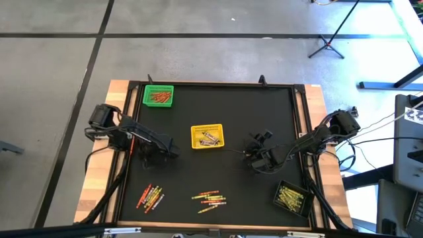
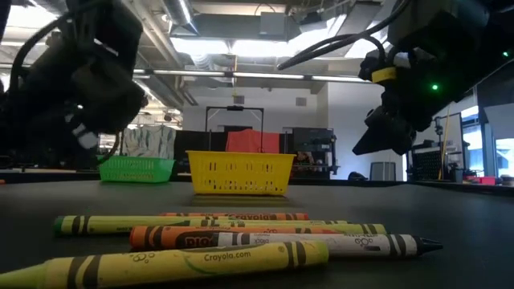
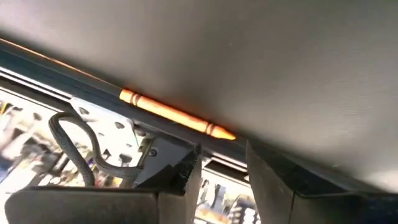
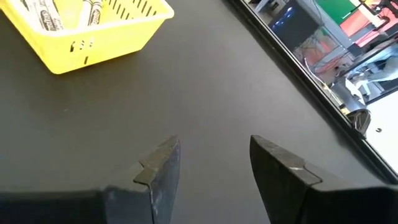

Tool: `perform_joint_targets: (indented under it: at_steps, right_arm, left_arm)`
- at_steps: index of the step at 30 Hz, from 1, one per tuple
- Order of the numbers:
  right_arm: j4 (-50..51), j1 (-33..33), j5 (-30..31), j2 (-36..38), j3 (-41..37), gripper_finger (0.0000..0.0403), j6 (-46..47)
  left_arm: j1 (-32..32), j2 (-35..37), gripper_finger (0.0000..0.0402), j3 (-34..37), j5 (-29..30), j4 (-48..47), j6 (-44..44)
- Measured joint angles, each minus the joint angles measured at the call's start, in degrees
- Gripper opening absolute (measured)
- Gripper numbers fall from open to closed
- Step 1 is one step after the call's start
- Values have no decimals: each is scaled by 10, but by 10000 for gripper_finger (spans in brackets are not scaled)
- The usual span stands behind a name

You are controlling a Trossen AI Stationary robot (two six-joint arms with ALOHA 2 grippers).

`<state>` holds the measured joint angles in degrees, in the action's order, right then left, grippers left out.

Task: Sort crayons
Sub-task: Put the orange crayon into the green bin

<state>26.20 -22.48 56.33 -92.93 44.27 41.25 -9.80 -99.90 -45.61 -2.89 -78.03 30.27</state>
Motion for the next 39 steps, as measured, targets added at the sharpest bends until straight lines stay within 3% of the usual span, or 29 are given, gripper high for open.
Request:
perform_joint_targets:
  at_steps: [6, 13, 27, 39]
  right_arm:
    - [0, 0, -4, 0, 0, 192, 0]
    - [-3, 0, -4, 0, 0, 192, 0]
    - [-7, 0, -9, 0, 0, 192, 0]
    - [-9, 0, -15, 0, 0, 192, 0]
  left_arm:
    - [17, -12, 110, 36, -18, 10, -4]
    - [20, -33, 110, 37, -14, 28, 4]
    - [18, -128, 110, 36, -33, 15, -68]
    - [17, -146, 110, 37, -25, 27, -67]
